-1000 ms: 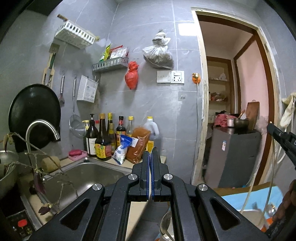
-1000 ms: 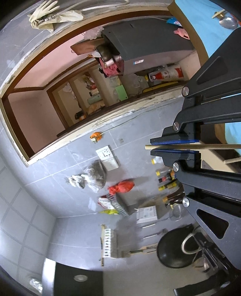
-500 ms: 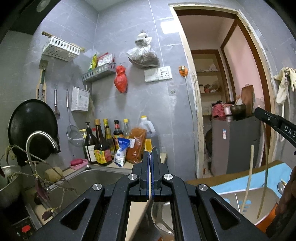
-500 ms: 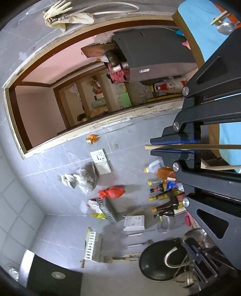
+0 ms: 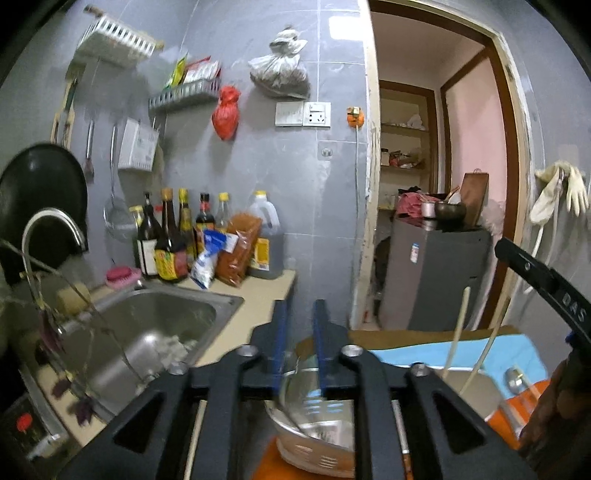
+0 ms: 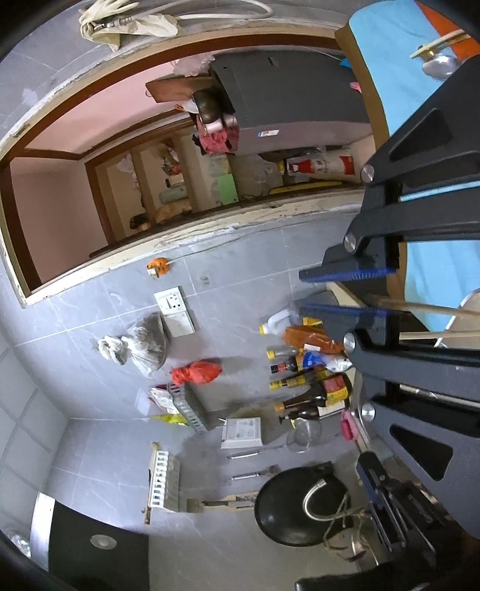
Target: Organize utensils
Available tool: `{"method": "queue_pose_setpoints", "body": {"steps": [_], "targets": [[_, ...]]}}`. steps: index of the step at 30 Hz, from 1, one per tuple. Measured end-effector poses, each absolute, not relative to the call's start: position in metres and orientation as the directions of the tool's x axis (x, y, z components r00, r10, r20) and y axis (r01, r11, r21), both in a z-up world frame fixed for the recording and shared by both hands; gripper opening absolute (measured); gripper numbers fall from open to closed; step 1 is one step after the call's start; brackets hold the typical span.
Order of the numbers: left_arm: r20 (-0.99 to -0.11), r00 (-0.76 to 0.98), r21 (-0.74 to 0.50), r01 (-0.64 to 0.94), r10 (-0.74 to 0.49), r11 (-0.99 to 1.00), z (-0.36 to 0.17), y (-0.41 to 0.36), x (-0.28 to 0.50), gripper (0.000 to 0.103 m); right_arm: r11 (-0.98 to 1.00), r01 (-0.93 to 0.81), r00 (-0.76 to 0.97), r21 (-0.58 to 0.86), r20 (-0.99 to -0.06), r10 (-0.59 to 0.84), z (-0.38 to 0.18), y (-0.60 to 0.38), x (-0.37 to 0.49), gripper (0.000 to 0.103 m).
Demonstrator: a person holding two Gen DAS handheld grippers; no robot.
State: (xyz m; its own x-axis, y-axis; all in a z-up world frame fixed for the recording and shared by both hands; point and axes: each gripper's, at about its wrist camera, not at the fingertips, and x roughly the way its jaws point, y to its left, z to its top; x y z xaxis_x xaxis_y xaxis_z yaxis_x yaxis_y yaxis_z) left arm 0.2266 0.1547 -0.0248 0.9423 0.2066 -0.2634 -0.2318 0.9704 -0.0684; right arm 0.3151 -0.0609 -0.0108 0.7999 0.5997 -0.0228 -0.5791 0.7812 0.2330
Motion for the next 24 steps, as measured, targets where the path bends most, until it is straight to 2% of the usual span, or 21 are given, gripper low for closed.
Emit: {"method": "queue_pose_setpoints", "body": {"steps": [1, 3, 5, 7, 9, 11, 13, 15, 16, 18, 20, 24], "targets": [[-0.263, 0.943, -0.085, -0.231, 0.202, 0.969, -0.022, 0.154, 0.226, 0.029, 0.778, -0.582, 0.797, 0.237, -0.024, 0.603, -0.007, -0.065, 0.314, 0.024], [-0.265, 0.944, -0.103, -0.233, 0.199, 0.967, -0.016, 0.15, 0.224, 0.031, 0.78, -0.58, 0.798, 0.235, -0.028, 0.602, -0.004, -0.071, 0.312, 0.027], [-0.272, 0.942, -0.112, -0.232, 0.194, 0.966, -0.01, 0.145, 0.223, 0.031, 0.779, -0.579, 0.797, 0.24, -0.032, 0.602, 0.003, -0.081, 0.31, 0.034], [-0.28, 0.943, -0.125, -0.222, 0.18, 0.967, -0.002, 0.137, 0.223, 0.037, 0.781, -0.574, 0.801, 0.245, -0.032, 0.598, 0.01, -0.091, 0.308, 0.046], [-0.273, 0.948, -0.147, -0.209, 0.164, 0.967, 0.007, 0.13, 0.221, 0.049, 0.787, -0.566, 0.807, 0.245, -0.031, 0.589, 0.019, -0.103, 0.305, 0.057], [-0.261, 0.954, -0.164, -0.191, 0.144, 0.968, 0.017, 0.121, 0.22, 0.056, 0.795, -0.555, 0.815, 0.244, -0.031, 0.579, 0.027, -0.115, 0.303, 0.066], [-0.25, 0.959, -0.172, -0.176, 0.13, 0.969, 0.024, 0.111, 0.219, 0.066, 0.805, -0.541, 0.825, 0.241, -0.032, 0.564, 0.034, -0.129, 0.3, 0.086], [-0.233, 0.966, -0.173, -0.152, 0.109, 0.973, 0.032, 0.1, 0.219, 0.081, 0.818, -0.53, 0.835, 0.224, -0.031, 0.55, 0.039, -0.143, 0.297, 0.095], [-0.226, 0.969, -0.17, -0.14, 0.1, 0.975, 0.034, 0.094, 0.219, 0.084, 0.823, -0.526, 0.838, 0.214, -0.034, 0.545, 0.042, -0.15, 0.295, 0.103], [-0.212, 0.973, -0.157, -0.125, 0.09, 0.98, 0.04, 0.079, 0.218, 0.093, 0.834, -0.518, 0.845, 0.193, -0.038, 0.533, 0.044, -0.166, 0.291, 0.103], [-0.2, 0.976, -0.142, -0.115, 0.085, 0.983, 0.043, 0.064, 0.219, 0.097, 0.846, -0.505, 0.853, 0.173, -0.047, 0.519, 0.046, -0.181, 0.287, 0.103], [-0.186, 0.982, -0.125, -0.064, 0.04, 0.99, 0.04, 0.034, 0.223, 0.098, 0.868, -0.474, 0.871, 0.152, -0.069, 0.487, 0.045, -0.215, 0.281, 0.103]]}}
